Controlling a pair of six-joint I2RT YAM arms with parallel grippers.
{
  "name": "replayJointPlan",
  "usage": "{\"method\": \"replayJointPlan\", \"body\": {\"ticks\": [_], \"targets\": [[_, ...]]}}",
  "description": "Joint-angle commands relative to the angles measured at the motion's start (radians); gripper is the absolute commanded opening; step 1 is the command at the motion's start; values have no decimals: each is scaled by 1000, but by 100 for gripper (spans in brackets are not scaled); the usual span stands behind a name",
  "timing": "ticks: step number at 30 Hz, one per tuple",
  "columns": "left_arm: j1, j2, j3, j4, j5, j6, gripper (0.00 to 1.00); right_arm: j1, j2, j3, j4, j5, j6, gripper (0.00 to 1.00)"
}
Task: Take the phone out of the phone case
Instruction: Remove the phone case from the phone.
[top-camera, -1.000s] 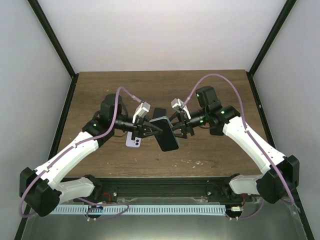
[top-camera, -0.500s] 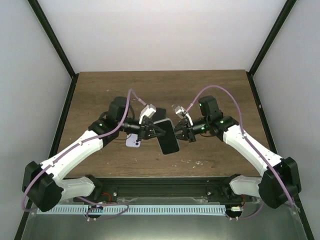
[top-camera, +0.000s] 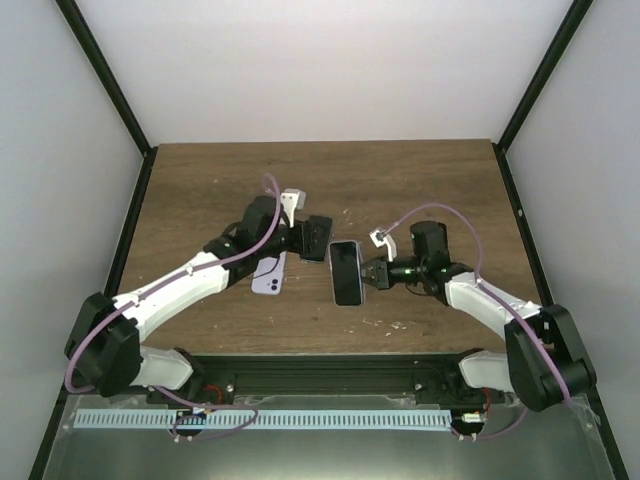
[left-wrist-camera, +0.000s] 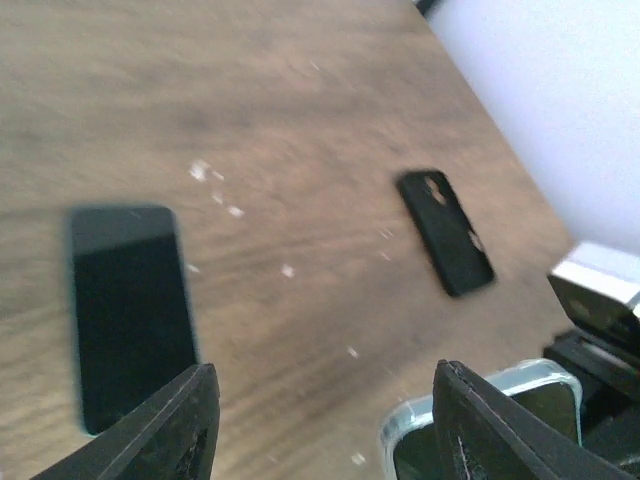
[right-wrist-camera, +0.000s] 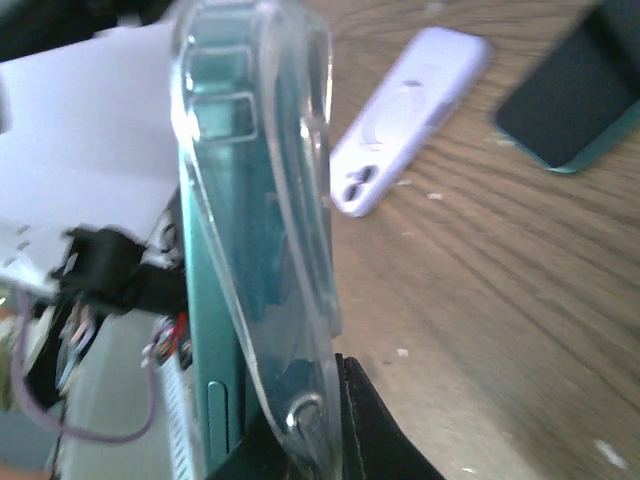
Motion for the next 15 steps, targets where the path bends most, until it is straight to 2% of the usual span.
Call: {"method": "replayJointPlan", "body": {"ticks": [1,7,11,13,15], "targets": [[-80,-51,11,29,-376,73,59,-44,-9,-19,59,229,136,1],[-268,9,19,-8,-578,214,51,-69,40,-39,60,353,237,1],[-388,70,-15,43,-607,289,38,-69,58,-47,21,457,296,1],[-435,107,-20,59,-627,322,39,-71,57,-52,6,493,316,1],[-477,149,-7,55,-659,350,46,-73,58,-54,-2,510,326,1]]}}
